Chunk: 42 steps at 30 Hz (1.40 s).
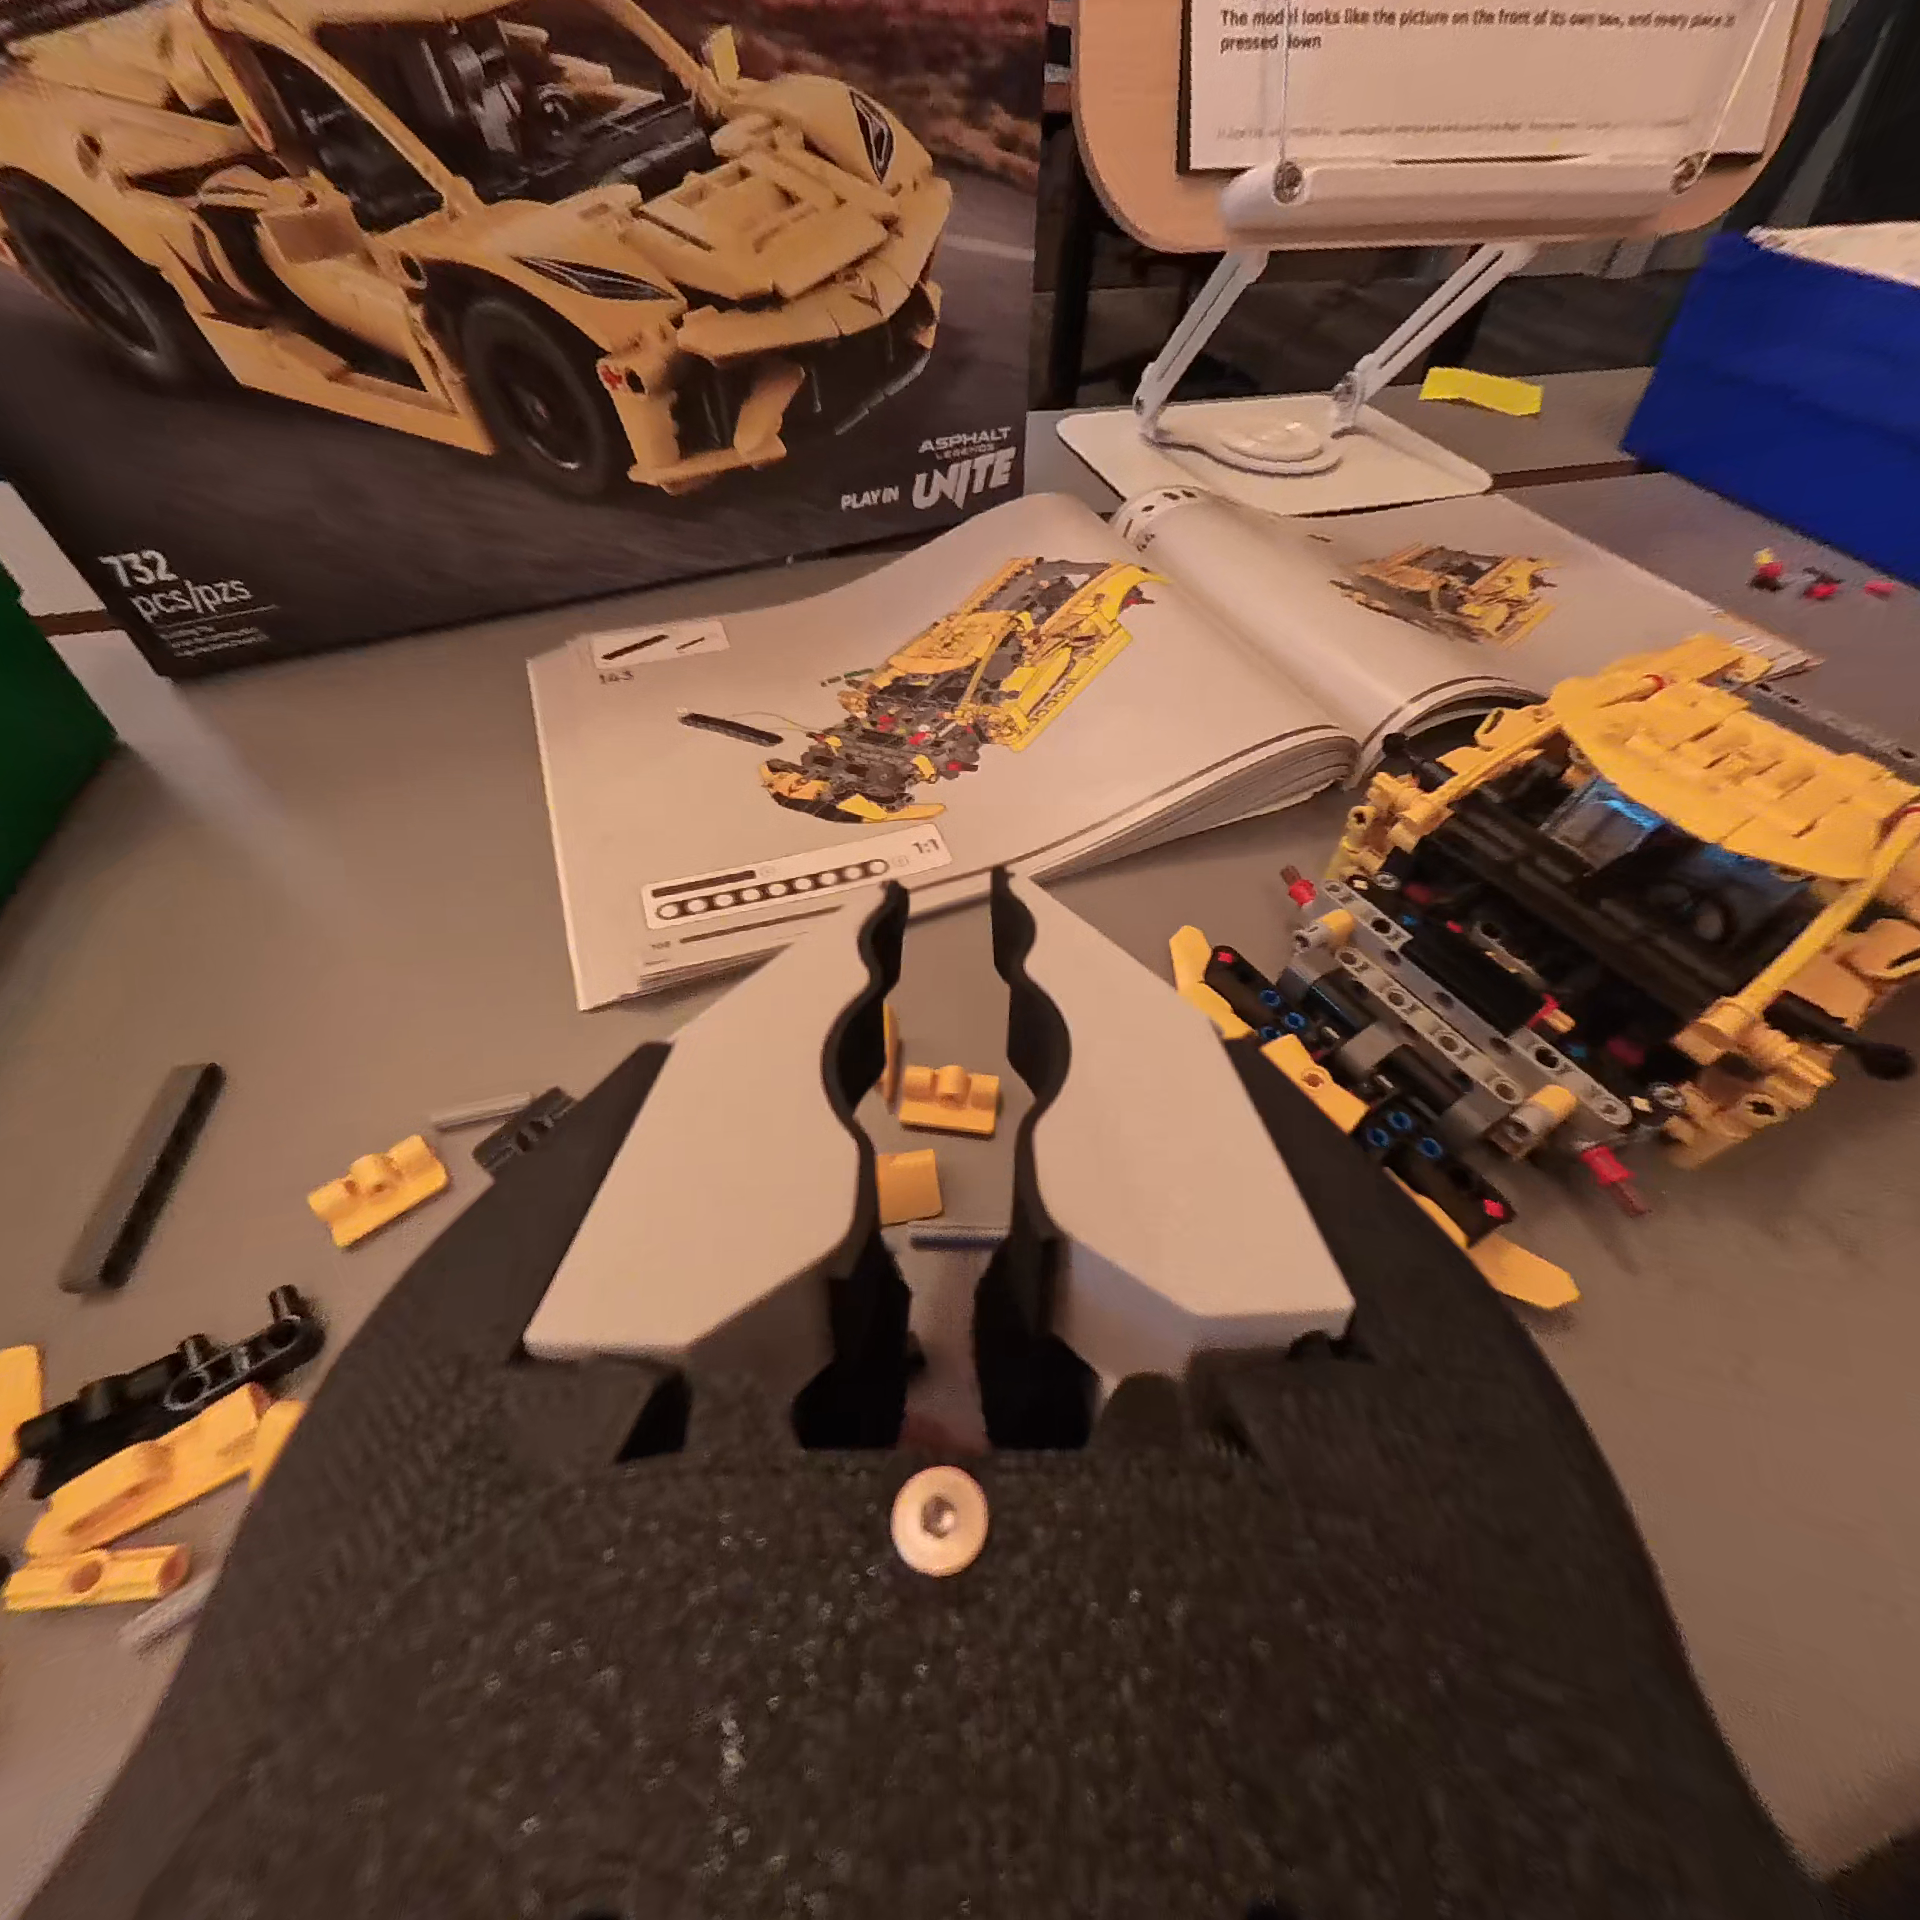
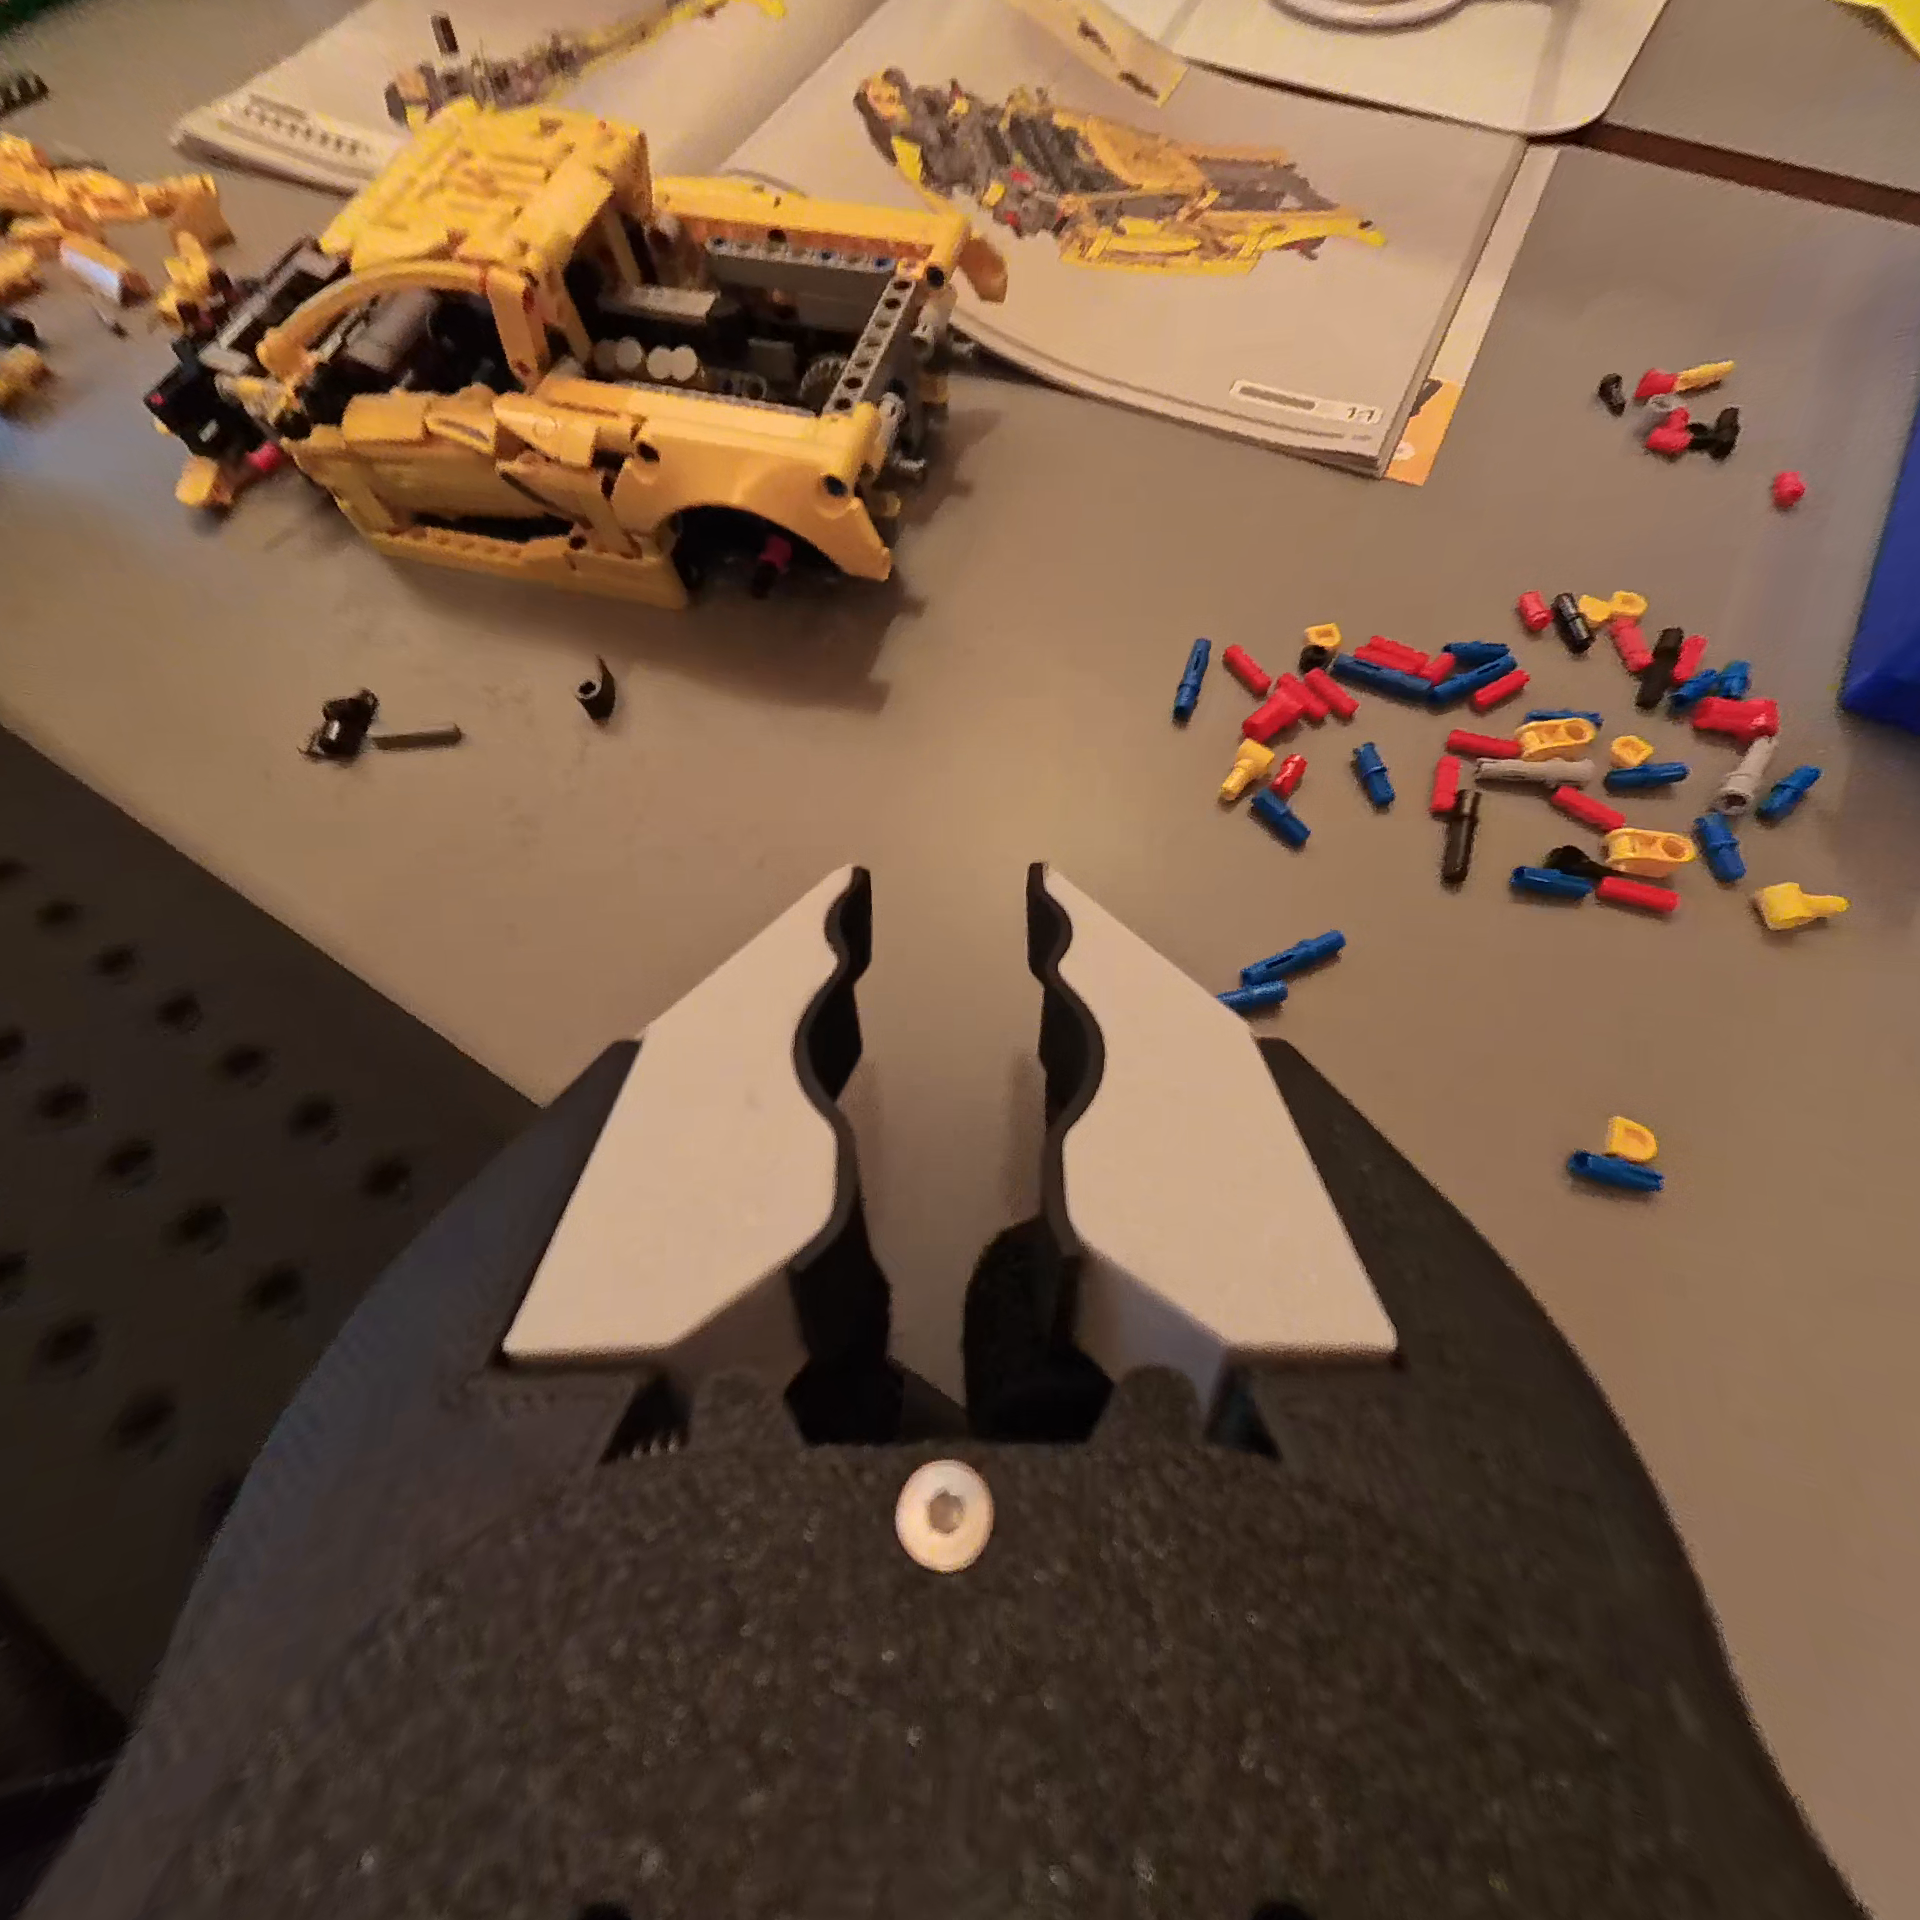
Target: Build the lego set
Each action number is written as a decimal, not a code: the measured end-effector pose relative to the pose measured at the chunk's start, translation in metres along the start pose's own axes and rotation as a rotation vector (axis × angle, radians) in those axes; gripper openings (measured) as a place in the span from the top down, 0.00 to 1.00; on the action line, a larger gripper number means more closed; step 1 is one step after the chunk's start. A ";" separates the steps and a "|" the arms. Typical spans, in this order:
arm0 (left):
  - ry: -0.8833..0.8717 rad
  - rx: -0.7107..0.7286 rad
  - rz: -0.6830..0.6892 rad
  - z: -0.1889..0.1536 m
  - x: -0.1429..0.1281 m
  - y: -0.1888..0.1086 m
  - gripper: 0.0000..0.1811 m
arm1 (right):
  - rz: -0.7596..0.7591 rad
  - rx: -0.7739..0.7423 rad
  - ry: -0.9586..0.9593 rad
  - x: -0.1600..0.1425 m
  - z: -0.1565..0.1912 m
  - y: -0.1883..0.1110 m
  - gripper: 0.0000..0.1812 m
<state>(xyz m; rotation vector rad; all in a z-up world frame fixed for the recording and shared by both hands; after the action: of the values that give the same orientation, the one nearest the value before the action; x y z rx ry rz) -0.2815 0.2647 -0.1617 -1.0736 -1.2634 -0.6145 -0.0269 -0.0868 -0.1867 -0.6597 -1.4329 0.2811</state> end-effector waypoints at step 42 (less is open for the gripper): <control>-0.080 0.291 -0.090 0.077 0.025 -0.048 0.91 | 0.007 0.077 -0.128 0.059 0.020 -0.008 0.77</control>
<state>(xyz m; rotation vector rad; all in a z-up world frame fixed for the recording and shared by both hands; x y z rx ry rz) -0.3515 0.3183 -0.1278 -0.8097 -1.4278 -0.4417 -0.0392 -0.0557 -0.1333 -0.5922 -1.5344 0.3881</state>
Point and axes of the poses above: each gripper's, where its closed fingertips meet, y out along the fingers, x out of its top, z = x × y across the jaws, the point moved 5 cm from there along -y, back along the fingers, and after that the axes turned 4 degrees about -x, right-handed, at the moved point
